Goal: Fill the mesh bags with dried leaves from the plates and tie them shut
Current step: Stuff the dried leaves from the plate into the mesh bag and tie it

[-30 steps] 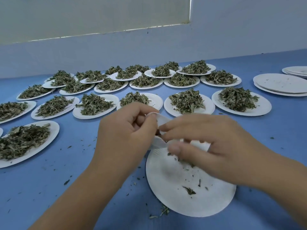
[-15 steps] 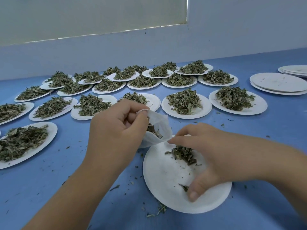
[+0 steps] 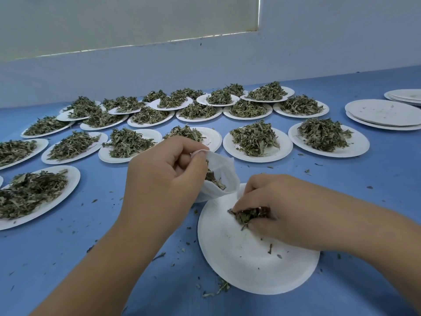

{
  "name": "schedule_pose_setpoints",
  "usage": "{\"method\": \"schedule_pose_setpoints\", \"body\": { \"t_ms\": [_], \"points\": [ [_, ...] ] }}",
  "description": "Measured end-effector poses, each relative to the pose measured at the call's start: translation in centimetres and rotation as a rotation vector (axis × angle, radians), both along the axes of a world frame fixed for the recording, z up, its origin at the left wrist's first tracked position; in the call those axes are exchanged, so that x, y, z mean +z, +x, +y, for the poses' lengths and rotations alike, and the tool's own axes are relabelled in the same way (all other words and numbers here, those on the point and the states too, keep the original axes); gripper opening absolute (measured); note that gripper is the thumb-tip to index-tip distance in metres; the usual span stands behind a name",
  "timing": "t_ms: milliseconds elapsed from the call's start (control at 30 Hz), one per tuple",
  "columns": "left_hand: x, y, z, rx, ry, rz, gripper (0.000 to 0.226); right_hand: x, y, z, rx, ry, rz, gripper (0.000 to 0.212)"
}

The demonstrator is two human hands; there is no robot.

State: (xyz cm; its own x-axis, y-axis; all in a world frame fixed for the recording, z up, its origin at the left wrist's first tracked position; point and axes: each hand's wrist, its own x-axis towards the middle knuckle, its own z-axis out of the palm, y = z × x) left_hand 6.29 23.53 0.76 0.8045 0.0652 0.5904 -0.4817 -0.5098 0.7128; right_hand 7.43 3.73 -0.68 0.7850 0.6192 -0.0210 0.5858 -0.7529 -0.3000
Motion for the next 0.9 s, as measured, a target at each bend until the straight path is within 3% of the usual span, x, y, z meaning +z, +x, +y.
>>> {"method": "schedule_pose_setpoints", "body": {
  "t_ms": [167,300,467,667,900],
  "points": [
    [0.0,-0.1,0.0,0.000,0.023,-0.006,0.017,-0.3,-0.2,0.4,-0.004,-0.002,-0.033,0.042],
    [0.1,-0.1,-0.1,0.004,0.031,-0.004,0.015,-0.5,-0.4,0.8,0.047,-0.018,-0.072,0.033],
    [0.1,-0.1,-0.1,0.007,0.043,-0.008,0.022,0.7,-0.5,-0.1,0.084,0.022,0.020,0.030],
    [0.1,0.0,0.0,0.006,0.026,-0.016,0.018,1.7,-0.4,-1.5,-0.018,-0.093,0.082,0.057],
    [0.1,0.0,-0.1,0.013,0.032,-0.033,0.020,0.2,-0.9,-0.3,0.001,-0.060,0.042,0.057]
  ]
}}
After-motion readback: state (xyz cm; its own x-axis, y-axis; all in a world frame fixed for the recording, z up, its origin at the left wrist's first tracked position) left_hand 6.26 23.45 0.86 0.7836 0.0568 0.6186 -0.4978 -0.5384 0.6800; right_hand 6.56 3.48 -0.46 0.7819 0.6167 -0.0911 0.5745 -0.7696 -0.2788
